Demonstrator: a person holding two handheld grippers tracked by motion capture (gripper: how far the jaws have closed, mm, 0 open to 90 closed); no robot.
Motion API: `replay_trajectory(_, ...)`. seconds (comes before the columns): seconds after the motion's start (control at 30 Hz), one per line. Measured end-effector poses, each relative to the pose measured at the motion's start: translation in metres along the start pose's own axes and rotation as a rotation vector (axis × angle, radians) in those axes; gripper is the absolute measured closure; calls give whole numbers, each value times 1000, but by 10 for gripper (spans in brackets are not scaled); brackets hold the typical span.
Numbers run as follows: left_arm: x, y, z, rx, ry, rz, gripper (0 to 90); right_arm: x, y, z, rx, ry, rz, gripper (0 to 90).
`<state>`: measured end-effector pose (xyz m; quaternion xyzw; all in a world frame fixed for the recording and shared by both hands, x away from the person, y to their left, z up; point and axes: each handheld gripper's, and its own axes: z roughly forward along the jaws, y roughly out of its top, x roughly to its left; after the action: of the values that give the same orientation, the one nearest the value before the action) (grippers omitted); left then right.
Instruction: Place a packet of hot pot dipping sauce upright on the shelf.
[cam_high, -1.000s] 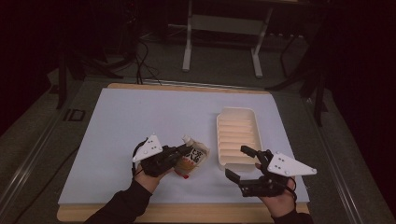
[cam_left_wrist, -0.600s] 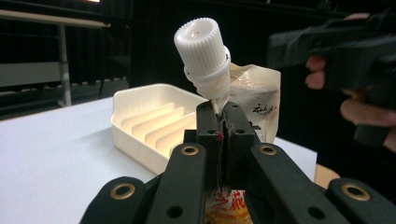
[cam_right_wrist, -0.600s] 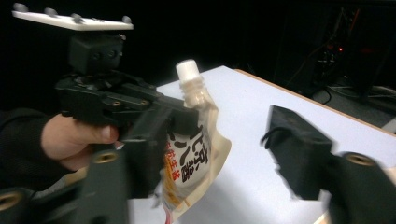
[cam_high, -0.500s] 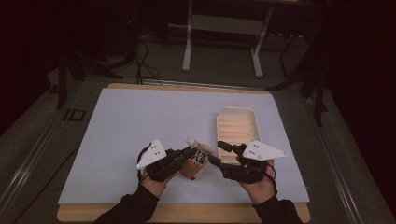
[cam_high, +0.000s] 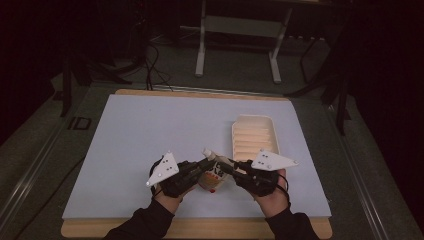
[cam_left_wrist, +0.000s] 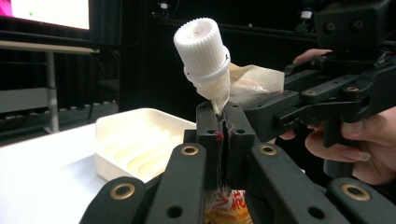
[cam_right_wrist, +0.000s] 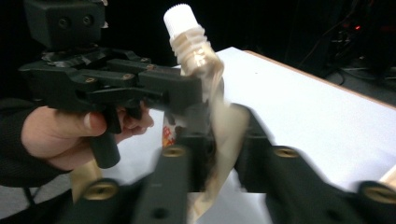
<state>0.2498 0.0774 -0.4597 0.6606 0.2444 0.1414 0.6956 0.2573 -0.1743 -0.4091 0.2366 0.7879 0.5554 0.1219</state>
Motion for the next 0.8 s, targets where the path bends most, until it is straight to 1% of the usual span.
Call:
replay_trajectory(0.03, 1, -1, 0, 1, -3, 0, 876, 0, 1, 0, 11, 4, -2, 843)
replay_trajectory(0.1, 3, -4, 1, 5, -16, -13, 875, -2, 1, 1, 32, 15, 17, 857)
replay_trajectory(0.13, 3, -4, 1, 4, -18, -11, 874, -3, 1, 1, 38, 19, 27, 863)
replay_trajectory(0.2, 4, -4, 2, 12, -25, -19, 872, -4, 2, 1, 42, 25, 34, 868)
replay_trajectory(0.27, 5, -3, 1, 3, -31, -12, 865, -4, 3, 0, 43, 32, 33, 872)
replay_trajectory(0.33, 6, -1, 0, 3, -45, -5, 857, -5, 6, -1, 49, 43, 23, 875)
replay_trajectory(0.37, 7, 0, 0, 2, -56, -12, 849, -5, 8, -2, 46, 48, 20, 876)
replay_trajectory(0.47, 9, 3, -2, -7, -85, -19, 786, -6, 14, -4, 48, 70, -2, 879)
replay_trajectory(0.5, 8, 4, -3, -10, -91, -13, 753, -7, 16, -5, 47, 77, -5, 878)
replay_trajectory(0.53, 8, 5, -3, -10, -89, 4, 721, -7, 18, -6, 48, 77, -18, 878)
replay_trajectory(0.57, 8, 6, -4, -12, -97, 13, 714, -8, 21, -7, 44, 77, -30, 878)
replay_trajectory(0.6, 8, 8, -5, -9, -95, 20, 684, -8, 23, -8, 43, 85, -35, 878)
replay_trajectory(0.67, 9, 10, -8, -10, -96, 26, 622, -10, 27, -10, 46, 87, -56, 879)
replay_trajectory(0.7, 10, 12, -10, -8, -96, 23, 610, -11, 29, -11, 45, 90, -57, 880)
replay_trajectory(0.77, 11, 14, -13, -5, -102, 32, 550, -14, 33, -14, 40, 89, -65, 881)
replay_trajectory(0.8, 11, 15, -14, -6, -101, 38, 513, -16, 36, -16, 34, 96, -65, 881)
